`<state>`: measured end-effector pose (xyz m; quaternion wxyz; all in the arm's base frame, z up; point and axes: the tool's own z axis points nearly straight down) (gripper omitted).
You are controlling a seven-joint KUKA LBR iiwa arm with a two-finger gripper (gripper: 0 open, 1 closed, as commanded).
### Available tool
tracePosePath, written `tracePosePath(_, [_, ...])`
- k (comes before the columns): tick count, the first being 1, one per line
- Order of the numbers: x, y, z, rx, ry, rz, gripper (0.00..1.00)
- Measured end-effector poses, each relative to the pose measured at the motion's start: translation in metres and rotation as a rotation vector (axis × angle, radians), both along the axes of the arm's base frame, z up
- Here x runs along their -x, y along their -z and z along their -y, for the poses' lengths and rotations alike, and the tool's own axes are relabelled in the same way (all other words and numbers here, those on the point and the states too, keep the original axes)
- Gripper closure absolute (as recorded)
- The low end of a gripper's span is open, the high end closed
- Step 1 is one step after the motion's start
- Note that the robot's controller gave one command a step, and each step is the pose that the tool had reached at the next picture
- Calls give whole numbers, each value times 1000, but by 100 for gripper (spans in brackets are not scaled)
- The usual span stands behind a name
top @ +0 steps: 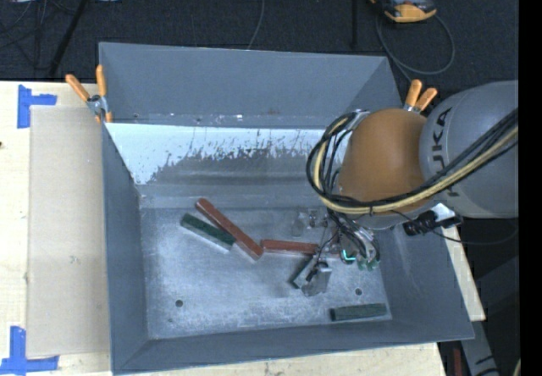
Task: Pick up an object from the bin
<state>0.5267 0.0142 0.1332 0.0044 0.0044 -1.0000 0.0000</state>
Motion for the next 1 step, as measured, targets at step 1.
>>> tracePosePath(1, [-9,66,21,0,144,0,0])
